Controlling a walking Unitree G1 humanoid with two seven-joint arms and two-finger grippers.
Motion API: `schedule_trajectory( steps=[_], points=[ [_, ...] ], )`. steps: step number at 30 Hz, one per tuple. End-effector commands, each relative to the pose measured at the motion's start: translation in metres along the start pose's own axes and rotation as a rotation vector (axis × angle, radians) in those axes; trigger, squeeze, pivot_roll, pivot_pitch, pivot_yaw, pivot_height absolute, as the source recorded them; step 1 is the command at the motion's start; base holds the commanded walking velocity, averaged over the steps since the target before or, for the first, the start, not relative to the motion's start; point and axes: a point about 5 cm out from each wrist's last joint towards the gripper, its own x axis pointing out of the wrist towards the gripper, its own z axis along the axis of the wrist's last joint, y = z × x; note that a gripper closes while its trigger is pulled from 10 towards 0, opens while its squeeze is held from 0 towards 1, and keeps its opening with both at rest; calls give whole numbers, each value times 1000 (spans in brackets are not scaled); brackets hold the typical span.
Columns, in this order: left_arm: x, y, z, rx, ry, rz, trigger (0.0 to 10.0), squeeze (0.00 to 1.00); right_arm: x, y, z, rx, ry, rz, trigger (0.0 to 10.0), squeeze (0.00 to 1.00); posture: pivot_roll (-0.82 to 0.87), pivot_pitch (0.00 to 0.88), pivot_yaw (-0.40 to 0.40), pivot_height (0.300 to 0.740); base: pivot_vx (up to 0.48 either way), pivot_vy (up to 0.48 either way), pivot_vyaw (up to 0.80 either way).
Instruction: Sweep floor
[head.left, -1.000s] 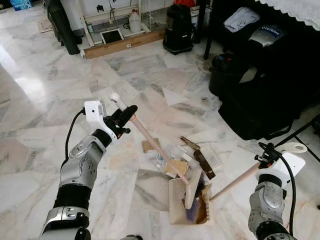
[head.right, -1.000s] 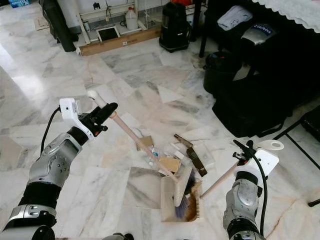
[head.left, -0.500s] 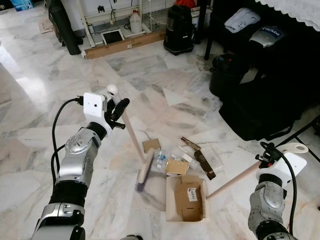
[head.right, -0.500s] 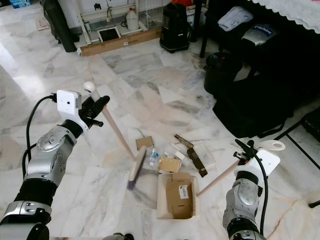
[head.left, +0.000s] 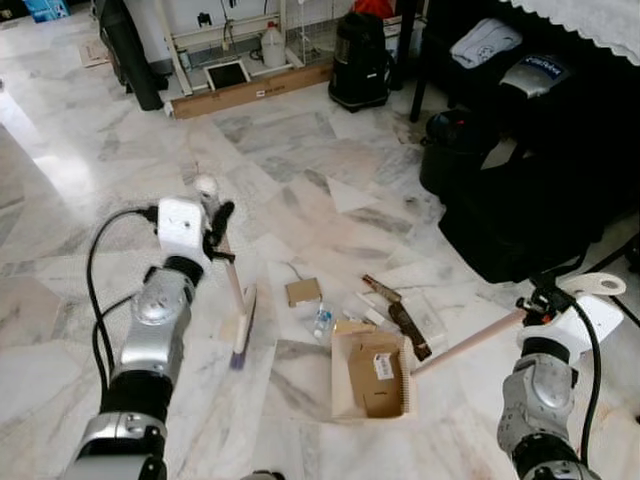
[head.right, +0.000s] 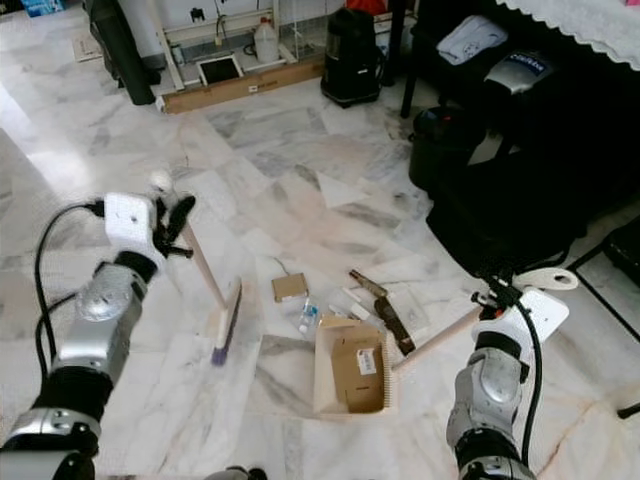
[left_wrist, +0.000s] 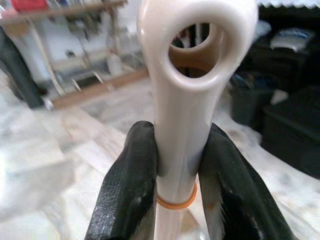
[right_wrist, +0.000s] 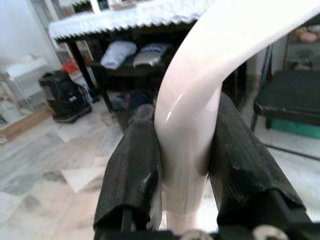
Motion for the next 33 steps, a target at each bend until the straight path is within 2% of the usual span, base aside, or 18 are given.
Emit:
schedule_trajectory(
  steps=[1, 12, 20, 33],
  points=[
    [1, -2, 3, 10, -30, -4, 10000, 0, 1, -1, 7, 18, -38, 0, 10000, 0, 113, 44, -9, 740, 0, 0, 0],
    [3, -13, -5, 6, -21, -12, 10000, 0, -3, -3, 12, 5, -68, 5, 10000, 0, 77, 0, 3, 740, 0, 0, 0],
    [2, -16, -11, 2, -10, -26, 10000, 0, -16, -5, 10, 1, -64, -15, 10000, 0, 76, 0, 24, 740, 0, 0, 0],
    [2, -14, -13, 14, 0, -37, 10000, 0, -25, 2, 8, 18, -50, -4, 10000, 0, 89, 0, 39, 740, 0, 0, 770]
  ],
)
